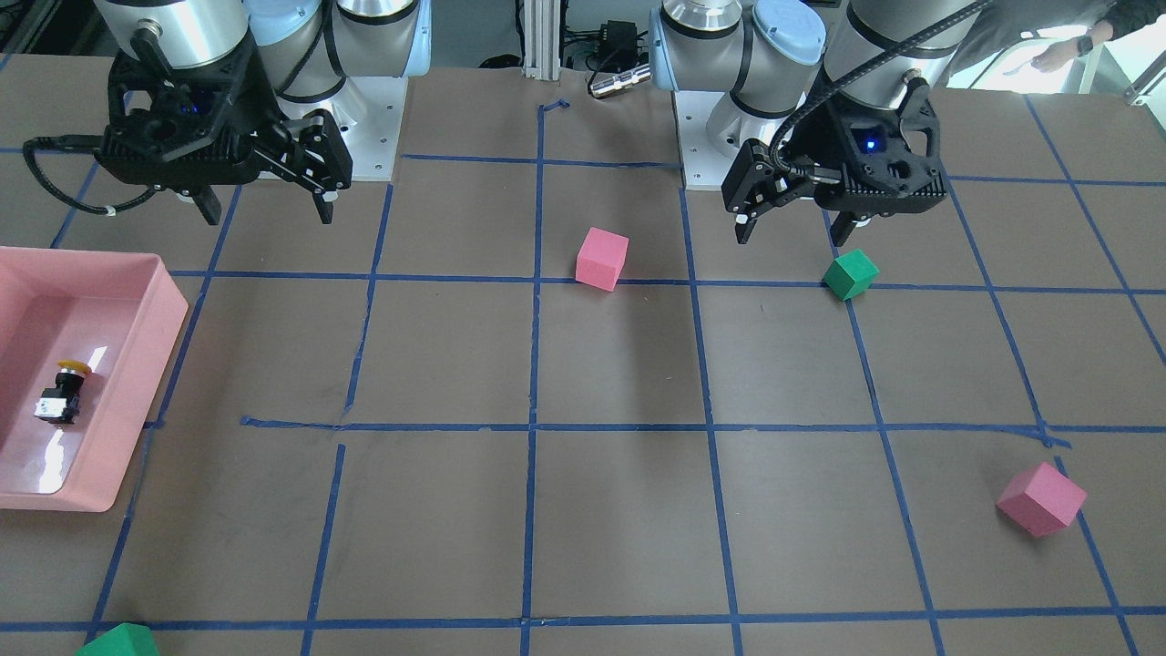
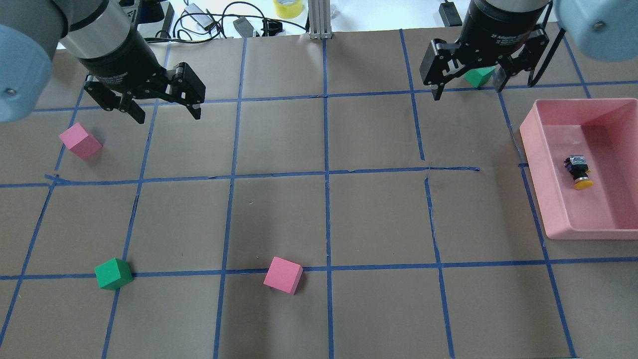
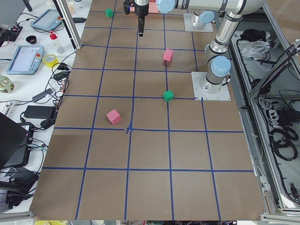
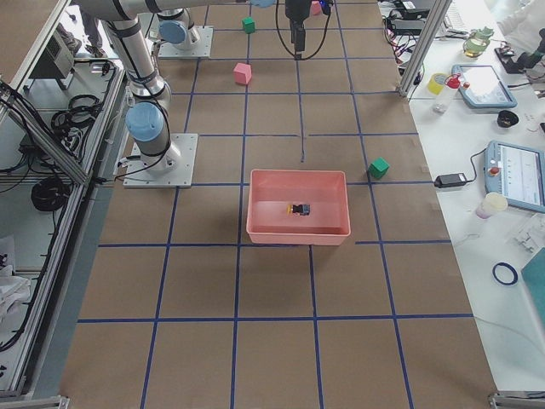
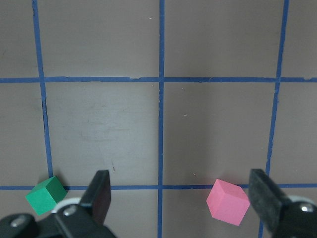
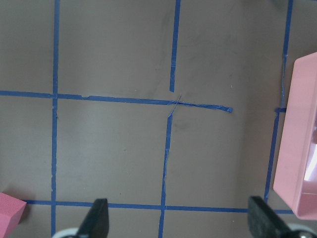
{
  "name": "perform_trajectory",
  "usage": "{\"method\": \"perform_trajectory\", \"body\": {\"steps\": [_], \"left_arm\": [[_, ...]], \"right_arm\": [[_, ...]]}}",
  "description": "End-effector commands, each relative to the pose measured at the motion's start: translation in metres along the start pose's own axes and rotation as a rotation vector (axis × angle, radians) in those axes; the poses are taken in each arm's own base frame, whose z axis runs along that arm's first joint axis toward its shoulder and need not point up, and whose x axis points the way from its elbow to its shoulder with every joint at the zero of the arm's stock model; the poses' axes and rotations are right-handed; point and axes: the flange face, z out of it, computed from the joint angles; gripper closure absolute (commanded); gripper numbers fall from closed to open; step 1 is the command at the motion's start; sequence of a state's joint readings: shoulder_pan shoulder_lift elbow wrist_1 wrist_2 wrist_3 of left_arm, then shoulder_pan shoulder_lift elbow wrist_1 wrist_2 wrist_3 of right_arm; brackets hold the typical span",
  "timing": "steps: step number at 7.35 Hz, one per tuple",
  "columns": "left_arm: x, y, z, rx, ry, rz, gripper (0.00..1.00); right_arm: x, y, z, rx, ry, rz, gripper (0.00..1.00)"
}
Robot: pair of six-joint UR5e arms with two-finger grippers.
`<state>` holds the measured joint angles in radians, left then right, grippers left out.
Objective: Align button upright
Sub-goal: 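Move the right gripper over the pink bin toward the black button switch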
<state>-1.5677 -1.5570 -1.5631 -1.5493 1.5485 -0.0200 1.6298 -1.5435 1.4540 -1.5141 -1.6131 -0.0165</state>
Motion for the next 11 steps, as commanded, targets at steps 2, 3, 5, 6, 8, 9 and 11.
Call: {"method": "perform_trajectory", "body": {"steps": [2,3,5,6,8,9,11], "left_arm": [[0.000,0.000,0.001,-0.002,-0.001,0.000,0.00],[0.000,0.000,0.000,0.000,-0.001,0.000,0.00],[0.000,0.000,0.001,-0.002,0.001,-0.001,0.00],[0.000,0.000,0.001,-0.002,0.001,-0.002,0.00],[0.000,0.000,0.001,-0.002,-0.001,-0.002,0.00],[0.000,0.000,0.002,-0.003,0.001,-0.002,0.00],[0.000,0.000,0.002,-0.003,-0.001,-0.002,0.00]], "right_arm": [[0.006,-0.001,0.000,-0.006,0.005,-0.009,0.00],[0.008,-0.002,-0.009,0.014,0.015,-0.002,0.00],[0.016,-0.009,-0.009,0.029,-0.003,0.015,0.00],[0.049,-0.023,-0.009,0.075,0.004,0.066,0.00],[0.140,-0.039,0.020,0.031,0.013,0.185,0.00],[0.176,-0.048,0.040,-0.001,0.012,0.095,0.00],[0.232,-0.047,0.083,-0.067,0.010,0.112,0.00]]}}
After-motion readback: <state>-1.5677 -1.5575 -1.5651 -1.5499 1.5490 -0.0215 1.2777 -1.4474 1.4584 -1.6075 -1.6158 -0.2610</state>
